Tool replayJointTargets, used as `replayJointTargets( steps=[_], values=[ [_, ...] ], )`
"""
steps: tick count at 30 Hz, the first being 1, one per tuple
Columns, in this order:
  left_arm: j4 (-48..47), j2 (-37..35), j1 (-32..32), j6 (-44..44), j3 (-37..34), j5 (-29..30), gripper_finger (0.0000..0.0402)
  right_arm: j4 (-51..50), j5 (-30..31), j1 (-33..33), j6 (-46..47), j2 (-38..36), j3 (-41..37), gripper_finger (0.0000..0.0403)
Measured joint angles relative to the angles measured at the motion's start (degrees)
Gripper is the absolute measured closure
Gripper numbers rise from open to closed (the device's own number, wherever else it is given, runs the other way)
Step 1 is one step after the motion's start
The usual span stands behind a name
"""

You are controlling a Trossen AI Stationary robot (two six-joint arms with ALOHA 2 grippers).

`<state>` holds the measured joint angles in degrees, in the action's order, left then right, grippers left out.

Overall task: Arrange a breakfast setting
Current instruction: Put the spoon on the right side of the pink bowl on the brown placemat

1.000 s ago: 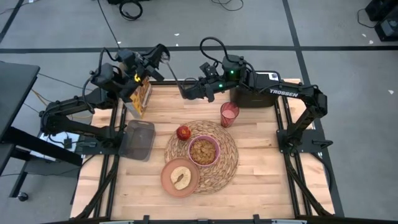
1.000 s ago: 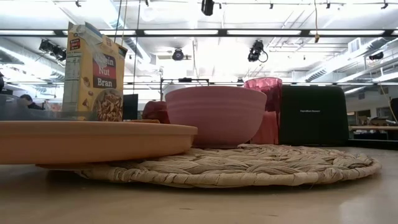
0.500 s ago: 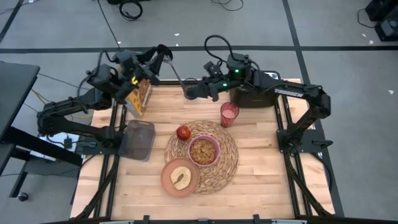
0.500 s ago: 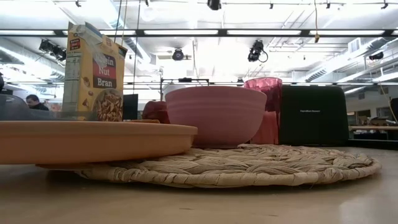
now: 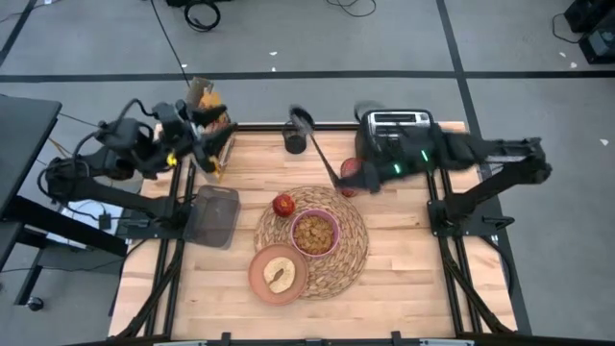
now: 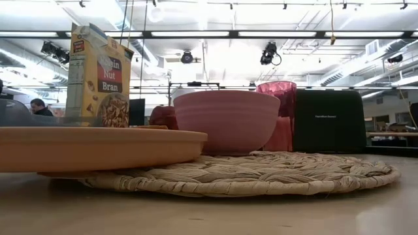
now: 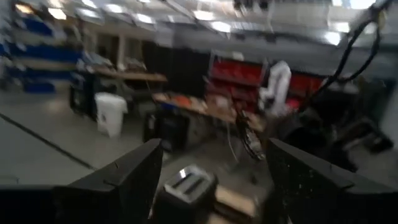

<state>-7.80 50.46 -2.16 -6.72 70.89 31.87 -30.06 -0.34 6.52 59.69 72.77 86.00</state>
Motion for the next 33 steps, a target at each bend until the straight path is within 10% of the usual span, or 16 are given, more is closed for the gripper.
replayJointTargets(
  steps=[7,14,33],
  values=[
    [-9.55,0.71,-8.39,-5.10,-0.02,-0.11,0.0109,5.26,28.98,24.47,31.76,-1.90,-15.83,0.0395],
    [-10.94,1.64,-13.65,-7.59,-0.04,-0.10,0.0109,12.68,44.27,36.11,61.28,6.47,-27.68,0.0395],
    [-10.68,1.66,-17.44,-12.63,-0.04,-0.01,0.0109,17.18,38.18,34.45,65.40,8.37,-44.49,0.0395]
  ],
)
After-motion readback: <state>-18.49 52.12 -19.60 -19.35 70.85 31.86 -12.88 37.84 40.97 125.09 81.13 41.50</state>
